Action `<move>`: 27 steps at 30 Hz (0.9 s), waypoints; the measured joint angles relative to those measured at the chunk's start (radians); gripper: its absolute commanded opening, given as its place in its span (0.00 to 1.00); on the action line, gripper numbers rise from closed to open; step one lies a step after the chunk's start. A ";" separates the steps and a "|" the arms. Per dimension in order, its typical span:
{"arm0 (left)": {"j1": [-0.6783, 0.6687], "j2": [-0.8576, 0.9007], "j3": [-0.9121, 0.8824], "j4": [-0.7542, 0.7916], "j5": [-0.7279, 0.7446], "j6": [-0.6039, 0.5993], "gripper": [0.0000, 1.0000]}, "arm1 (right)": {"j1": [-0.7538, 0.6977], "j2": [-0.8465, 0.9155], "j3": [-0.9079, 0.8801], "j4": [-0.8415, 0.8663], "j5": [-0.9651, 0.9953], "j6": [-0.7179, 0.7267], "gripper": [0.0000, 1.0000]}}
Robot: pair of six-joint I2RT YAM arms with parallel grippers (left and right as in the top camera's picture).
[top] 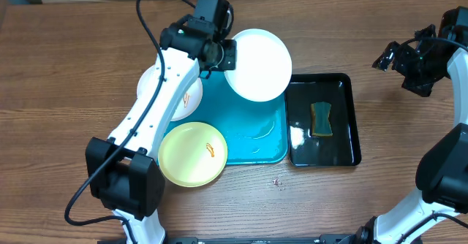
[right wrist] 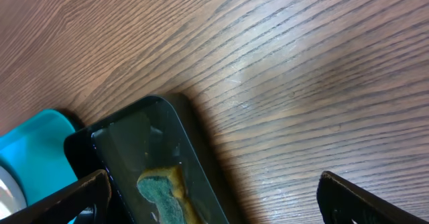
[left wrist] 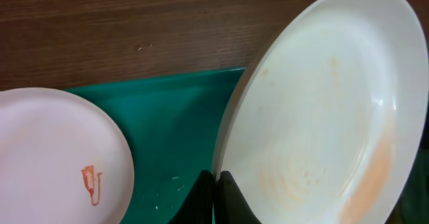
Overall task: Clean dirty plates on tray and stack at the side
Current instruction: 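Lift the white plate with the left gripper and place it left of the tray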
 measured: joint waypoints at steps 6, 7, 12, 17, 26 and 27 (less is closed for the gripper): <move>-0.131 0.000 0.000 0.035 -0.166 -0.012 0.04 | 0.000 0.000 0.000 0.000 0.000 0.000 1.00; -0.161 0.000 0.000 0.042 -0.204 -0.014 0.04 | 0.000 0.000 0.000 0.000 0.000 0.000 1.00; -0.356 0.000 0.001 0.047 -0.514 -0.018 0.04 | 0.000 0.000 0.000 0.000 0.000 0.001 1.00; -0.539 0.000 0.001 0.085 -0.824 -0.009 0.04 | 0.000 0.000 0.000 0.000 0.000 0.003 1.00; -0.711 0.000 0.003 0.228 -1.159 0.121 0.04 | 0.000 0.000 0.000 0.000 0.000 0.003 1.00; -0.714 0.000 0.003 0.235 -1.173 0.134 0.04 | 0.000 0.000 0.000 0.000 0.001 0.003 1.00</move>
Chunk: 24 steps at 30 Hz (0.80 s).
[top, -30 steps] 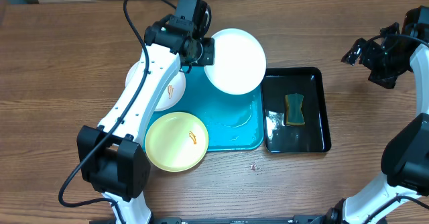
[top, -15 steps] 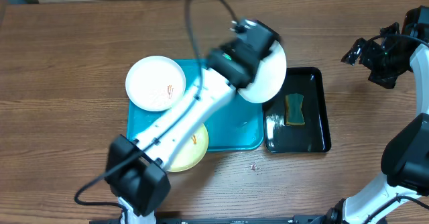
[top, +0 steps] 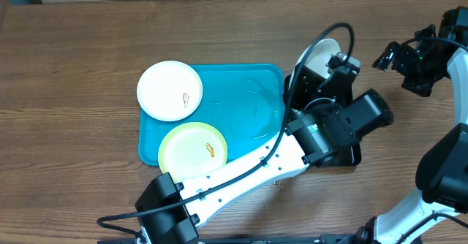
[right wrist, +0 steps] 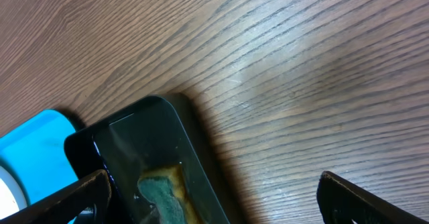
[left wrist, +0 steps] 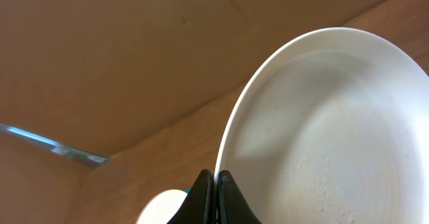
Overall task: Clean dirty plates on tray and stack at the side
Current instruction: 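Lift the white plate with the left gripper and place it left of the tray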
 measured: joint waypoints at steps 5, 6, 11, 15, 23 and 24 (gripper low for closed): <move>0.005 0.000 0.000 0.008 -0.045 0.034 0.04 | 0.000 0.000 0.000 0.001 -0.001 0.000 1.00; 0.005 0.000 0.000 0.007 -0.047 0.035 0.04 | 0.000 0.000 0.000 0.000 0.000 0.000 1.00; 0.016 0.000 0.000 0.008 -0.031 0.034 0.04 | 0.000 0.000 0.000 0.000 0.000 0.000 1.00; 0.025 0.000 0.000 0.014 -0.026 0.034 0.04 | 0.000 0.000 0.000 0.000 0.000 0.000 1.00; 0.073 0.000 0.002 -0.066 0.202 -0.031 0.04 | 0.000 0.000 0.000 0.000 0.000 0.000 1.00; 0.093 0.000 0.002 -0.083 0.256 -0.055 0.04 | 0.000 0.000 0.000 0.000 0.000 0.000 1.00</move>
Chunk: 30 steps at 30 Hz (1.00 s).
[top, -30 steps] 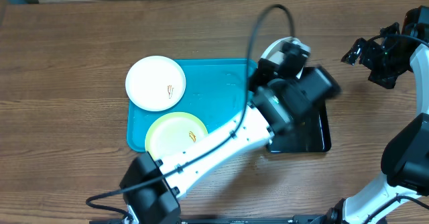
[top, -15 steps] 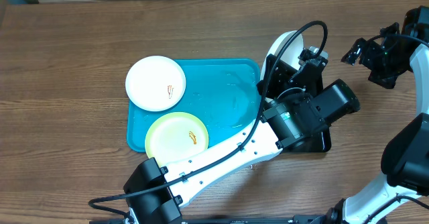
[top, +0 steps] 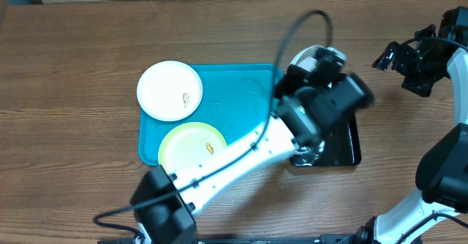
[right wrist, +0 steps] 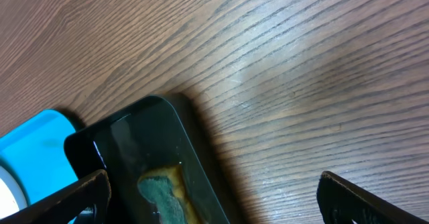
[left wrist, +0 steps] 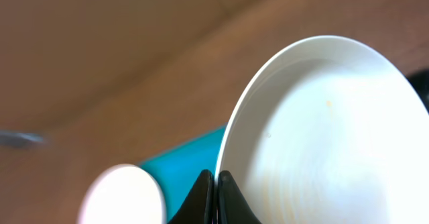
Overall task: Clean dirty plates on tray and stack at the side
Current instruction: 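Lift the white plate with the left gripper and place it left of the tray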
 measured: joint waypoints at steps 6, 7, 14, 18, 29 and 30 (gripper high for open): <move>0.319 0.000 0.004 -0.094 0.589 -0.156 0.04 | 0.000 0.000 0.000 0.000 0.000 0.000 1.00; 0.339 0.000 0.004 -0.098 0.622 -0.160 0.04 | 0.000 0.000 0.000 0.000 0.000 0.000 1.00; 0.892 0.000 0.009 -0.277 1.305 -0.210 0.04 | 0.000 0.000 0.000 0.000 0.000 0.000 1.00; 1.204 0.000 0.012 -0.398 1.416 -0.199 0.04 | 0.000 0.000 0.000 0.000 0.000 0.000 1.00; 1.683 0.000 0.008 -0.514 1.088 -0.212 0.04 | 0.000 0.000 0.000 0.001 0.000 0.000 1.00; 1.701 0.000 0.003 -0.510 1.061 -0.218 0.04 | 0.000 0.000 0.000 0.001 0.000 0.000 1.00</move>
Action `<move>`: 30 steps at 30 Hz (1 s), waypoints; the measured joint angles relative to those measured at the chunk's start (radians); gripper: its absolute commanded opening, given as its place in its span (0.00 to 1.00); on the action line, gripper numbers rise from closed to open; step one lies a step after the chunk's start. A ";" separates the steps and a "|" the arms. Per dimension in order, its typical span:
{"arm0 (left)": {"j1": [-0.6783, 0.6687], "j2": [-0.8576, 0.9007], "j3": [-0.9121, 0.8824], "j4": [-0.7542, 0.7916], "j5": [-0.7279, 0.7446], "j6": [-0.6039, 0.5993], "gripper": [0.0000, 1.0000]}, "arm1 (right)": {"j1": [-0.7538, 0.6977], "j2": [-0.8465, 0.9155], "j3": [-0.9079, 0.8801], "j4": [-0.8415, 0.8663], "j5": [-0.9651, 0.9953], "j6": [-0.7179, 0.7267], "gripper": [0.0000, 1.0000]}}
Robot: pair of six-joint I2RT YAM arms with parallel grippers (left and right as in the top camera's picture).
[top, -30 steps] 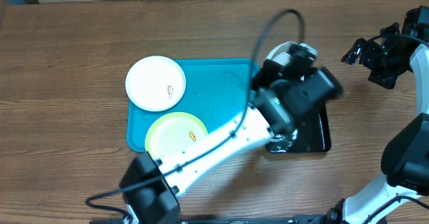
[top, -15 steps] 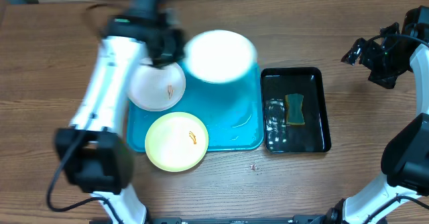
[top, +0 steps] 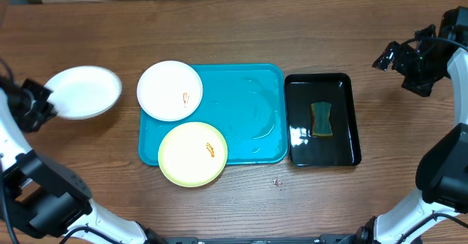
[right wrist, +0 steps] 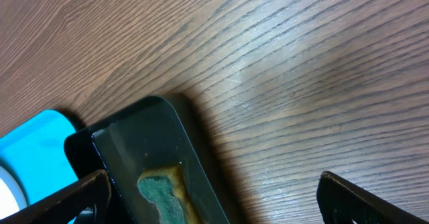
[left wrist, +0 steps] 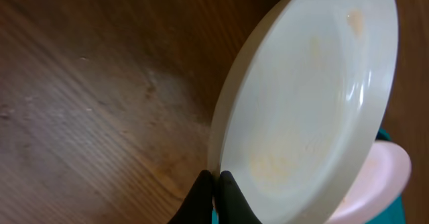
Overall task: Clean dirty plates on tray and stack at the side
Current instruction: 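Lift the white plate with the left gripper and place it left of the tray, then release the white plate and withdraw the left gripper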
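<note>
My left gripper (top: 44,102) is at the table's far left, shut on the rim of a white plate (top: 84,92). In the left wrist view that plate (left wrist: 308,96) is tilted over the bare wood, with faint orange smears, and the fingertips (left wrist: 216,184) pinch its edge. On the teal tray (top: 252,109) lie a white plate with an orange mark (top: 170,90) and a yellow-green plate with an orange mark (top: 193,154). My right gripper (top: 406,60) hovers open at the far right, and its wrist view (right wrist: 213,200) shows nothing between the fingers.
A black tray (top: 344,127) holding a green and yellow sponge (top: 321,119) stands right of the teal tray. The right wrist view shows the sponge (right wrist: 161,197) and a corner of the black tray (right wrist: 127,140). Bare wood surrounds both trays.
My left gripper was holding the white plate by the black tray on the right. Now it holds the plate at the far left, beside the teal tray. The right arm has not moved.
My left gripper first held the white plate above the teal tray's back right corner. At the following two moments it held the plate tilted by the black tray. Now the plate is left of the teal tray, still gripped. The right gripper stayed open throughout.
</note>
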 measured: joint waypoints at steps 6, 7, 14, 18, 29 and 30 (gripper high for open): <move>0.039 0.000 -0.069 0.081 -0.110 -0.016 0.04 | 0.000 0.000 0.000 0.000 0.000 0.000 1.00; 0.038 0.000 -0.091 0.105 -0.123 -0.016 0.04 | 0.000 0.000 0.000 -0.001 0.000 0.000 1.00; 0.029 0.000 -0.284 0.287 -0.116 -0.010 0.04 | 0.000 0.000 0.000 0.000 0.000 0.000 1.00; 0.003 0.000 -0.326 0.321 -0.084 0.012 0.10 | 0.000 0.000 0.000 0.000 0.000 0.000 1.00; -0.027 0.000 -0.330 0.240 0.189 0.119 0.65 | 0.000 0.000 0.000 -0.001 0.000 0.000 1.00; -0.027 0.000 -0.327 0.212 0.218 0.128 0.65 | 0.000 0.000 0.000 0.000 0.000 -0.001 1.00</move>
